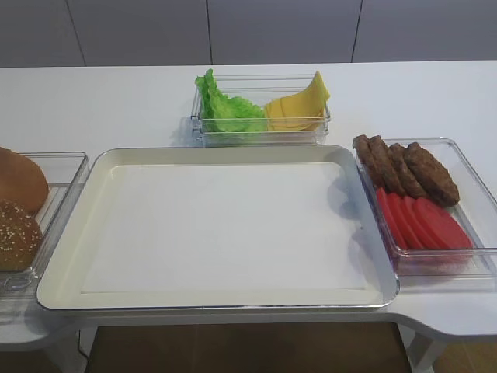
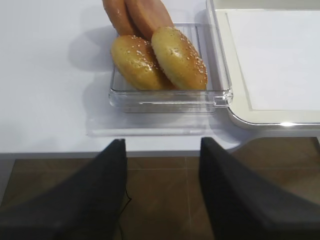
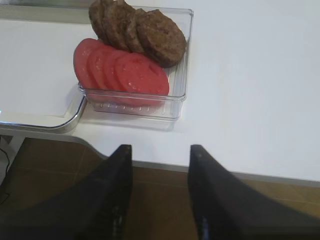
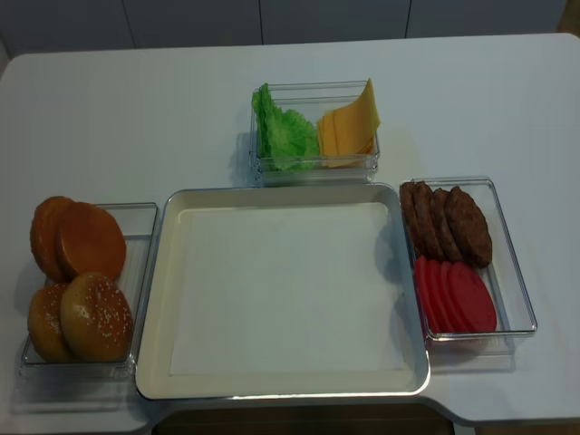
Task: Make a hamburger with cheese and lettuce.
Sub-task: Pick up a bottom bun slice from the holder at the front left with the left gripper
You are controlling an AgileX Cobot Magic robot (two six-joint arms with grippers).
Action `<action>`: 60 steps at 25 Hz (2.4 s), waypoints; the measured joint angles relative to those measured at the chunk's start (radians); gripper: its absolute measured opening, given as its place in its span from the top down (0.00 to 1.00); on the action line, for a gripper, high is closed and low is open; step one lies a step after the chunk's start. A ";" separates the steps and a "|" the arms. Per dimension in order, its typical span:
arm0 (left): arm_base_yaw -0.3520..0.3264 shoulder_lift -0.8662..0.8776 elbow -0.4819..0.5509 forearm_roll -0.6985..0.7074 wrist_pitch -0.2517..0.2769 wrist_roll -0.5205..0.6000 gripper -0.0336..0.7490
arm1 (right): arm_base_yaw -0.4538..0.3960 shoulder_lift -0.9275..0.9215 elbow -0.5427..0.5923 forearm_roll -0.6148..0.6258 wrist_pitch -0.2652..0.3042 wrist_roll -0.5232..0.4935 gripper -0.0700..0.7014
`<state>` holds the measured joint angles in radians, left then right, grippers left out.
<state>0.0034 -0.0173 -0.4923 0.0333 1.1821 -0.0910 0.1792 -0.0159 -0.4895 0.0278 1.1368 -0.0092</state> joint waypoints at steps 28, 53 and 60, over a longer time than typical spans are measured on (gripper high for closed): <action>0.000 0.000 0.000 0.000 0.000 0.000 0.51 | 0.000 0.000 0.000 0.000 0.000 -0.004 0.52; 0.000 0.022 -0.082 0.000 0.092 -0.006 0.51 | 0.000 0.000 0.000 0.000 0.000 -0.007 0.52; 0.000 0.200 -0.180 0.000 0.094 -0.020 0.51 | 0.000 0.000 0.000 0.000 0.000 -0.007 0.52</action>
<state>0.0034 0.1830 -0.6721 0.0333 1.2763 -0.1111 0.1792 -0.0159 -0.4895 0.0278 1.1368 -0.0160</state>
